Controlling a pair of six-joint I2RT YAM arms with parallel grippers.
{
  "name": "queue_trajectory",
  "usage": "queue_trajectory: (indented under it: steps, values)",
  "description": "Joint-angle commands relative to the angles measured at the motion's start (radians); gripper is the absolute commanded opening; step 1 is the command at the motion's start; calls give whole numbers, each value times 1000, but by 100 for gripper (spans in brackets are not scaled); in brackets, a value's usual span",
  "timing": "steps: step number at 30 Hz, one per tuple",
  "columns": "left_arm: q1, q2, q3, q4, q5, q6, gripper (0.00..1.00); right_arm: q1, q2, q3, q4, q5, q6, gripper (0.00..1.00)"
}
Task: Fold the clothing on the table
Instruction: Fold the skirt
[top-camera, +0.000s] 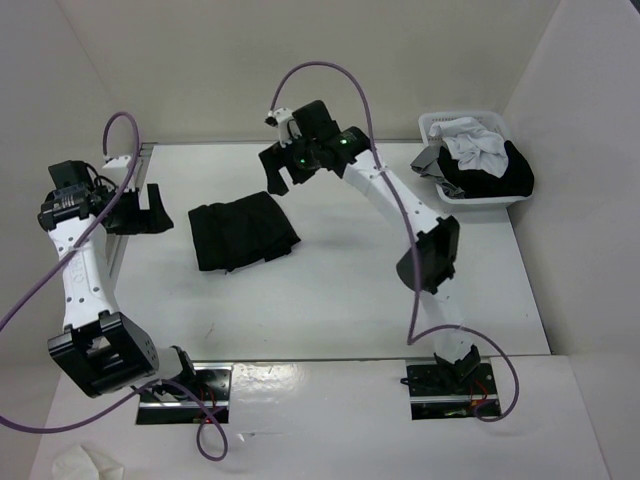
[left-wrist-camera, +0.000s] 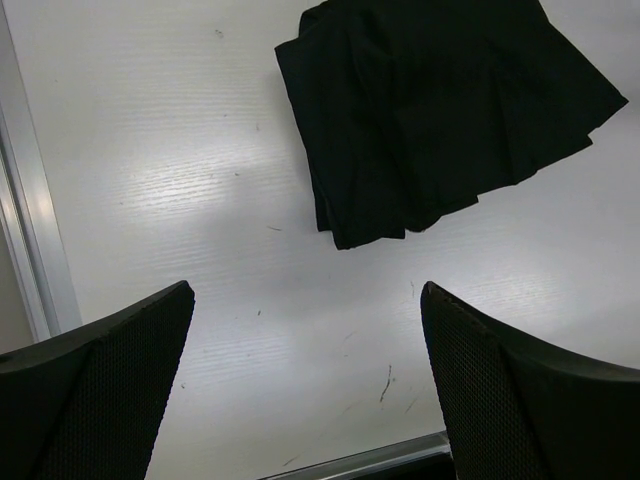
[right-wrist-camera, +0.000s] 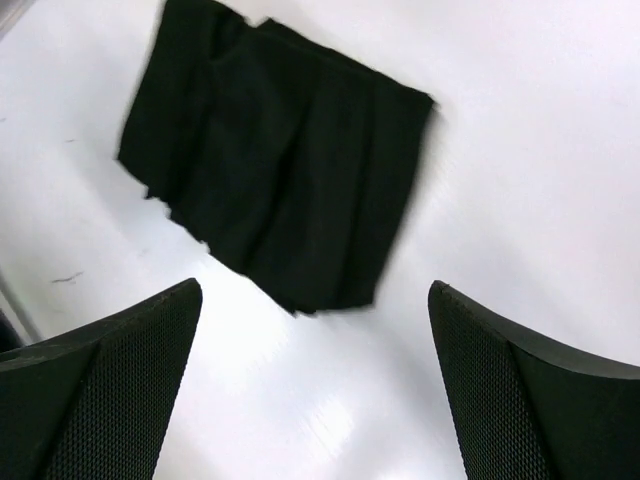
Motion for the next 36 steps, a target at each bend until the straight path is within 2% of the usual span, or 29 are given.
queue_trajectory:
  steps: [1, 5, 6, 8, 10, 12, 13, 14, 16, 17, 20, 23, 24, 28, 32, 36]
  values:
    - [7, -15, 10, -21, 49, -24, 100, 28, -218, -248, 111, 309, 11, 98]
    - [7, -91, -30, -33, -18, -45, 100, 28, -514, -513, 191, 471, 22, 98]
    - [7, -108, -41, -46, -29, -45, 100, 16, -554, -601, 191, 488, 22, 98]
    - [7, -160, -41, -56, -49, -45, 100, -28, -652, -677, 191, 485, 22, 99]
    - [7, -194, -52, -56, -76, -45, 100, -171, -707, -809, 191, 456, 57, 99]
    - [7, -237, -65, -56, -96, -65, 100, -318, -778, -925, 191, 340, 101, 99]
    - [7, -249, -76, -47, -97, -65, 100, -457, -798, -956, 191, 304, 102, 99]
    - [7, -280, -87, -47, -121, -82, 100, -516, -845, -1020, 191, 258, 102, 99]
    - [7, -301, -98, -35, -130, -91, 100, -617, -911, -1094, 223, 279, 102, 99]
    - [7, -317, -98, -21, -139, -103, 100, -639, -996, -1177, 267, 319, 102, 99]
    - [7, -326, -119, 3, -164, -131, 100, -720, -1120, -1301, 312, 304, 102, 99]
    - [7, -326, -144, 26, -173, -159, 100, -824, -1290, -1384, 327, 276, 82, 99]
    - [7, -326, -153, 43, -184, -159, 100, -840, -1371, -1401, 337, 276, 72, 99]
    - [7, -326, -191, 66, -195, -168, 100, -875, -1521, -1515, 326, 276, 30, 99]
    - [7, -326, -227, 101, -207, -168, 100, -984, -1562, -1527, 288, 189, -21, 99]
    - [25, -334, -236, 111, -187, -168, 100, -995, -1574, -1527, 278, 137, -32, 99]
